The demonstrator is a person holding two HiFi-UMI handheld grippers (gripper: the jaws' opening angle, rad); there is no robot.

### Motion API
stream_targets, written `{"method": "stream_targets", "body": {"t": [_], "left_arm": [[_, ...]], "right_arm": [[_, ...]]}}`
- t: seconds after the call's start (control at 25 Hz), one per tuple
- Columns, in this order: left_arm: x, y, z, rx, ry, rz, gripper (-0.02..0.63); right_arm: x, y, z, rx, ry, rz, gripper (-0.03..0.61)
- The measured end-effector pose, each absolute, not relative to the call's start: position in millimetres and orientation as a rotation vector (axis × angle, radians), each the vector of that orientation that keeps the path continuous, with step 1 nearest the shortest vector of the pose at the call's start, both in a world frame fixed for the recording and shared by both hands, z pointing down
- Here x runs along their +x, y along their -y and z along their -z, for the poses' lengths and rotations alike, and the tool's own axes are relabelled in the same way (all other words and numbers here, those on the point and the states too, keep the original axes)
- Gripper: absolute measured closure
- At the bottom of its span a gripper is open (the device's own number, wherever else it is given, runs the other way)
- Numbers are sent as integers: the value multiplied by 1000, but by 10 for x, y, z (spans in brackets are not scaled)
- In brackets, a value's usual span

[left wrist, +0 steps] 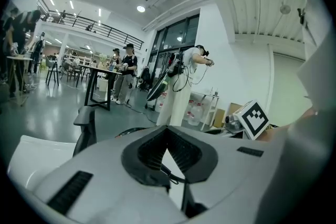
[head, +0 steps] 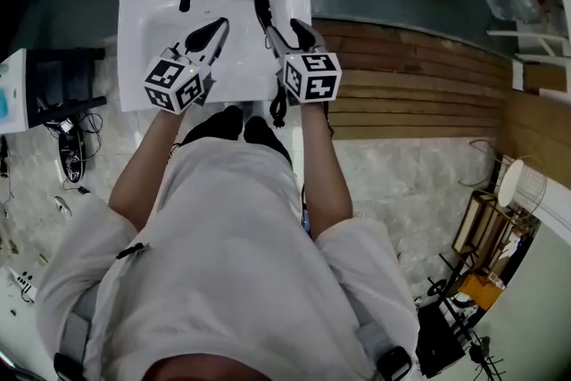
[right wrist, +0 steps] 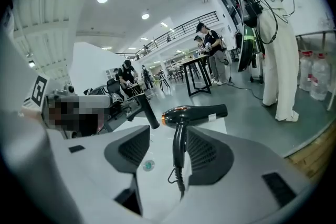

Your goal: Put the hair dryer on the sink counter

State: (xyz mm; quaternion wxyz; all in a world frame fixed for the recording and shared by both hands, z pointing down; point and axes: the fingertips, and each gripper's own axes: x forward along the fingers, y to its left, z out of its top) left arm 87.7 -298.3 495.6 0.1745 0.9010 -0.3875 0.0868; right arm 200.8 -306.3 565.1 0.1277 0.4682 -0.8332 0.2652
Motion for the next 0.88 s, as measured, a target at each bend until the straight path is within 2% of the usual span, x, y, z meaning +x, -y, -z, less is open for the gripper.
{"method": "stream_targets", "body": {"t": [0.28,0.56,0.88], "left_arm": [[834,2829,-4807,2584,1092,-234,615],[731,2749,-4564,2637,1066,-181,615],[457,2711,-4402,2677,1027,-128,615]], "right_arm": [[2066,2742,-5354,1388,2499,-771,396],[2091,2477,-4997,1510,2567,-795,528],[2054,2268,-4594,1614,2570,-672,548]]}}
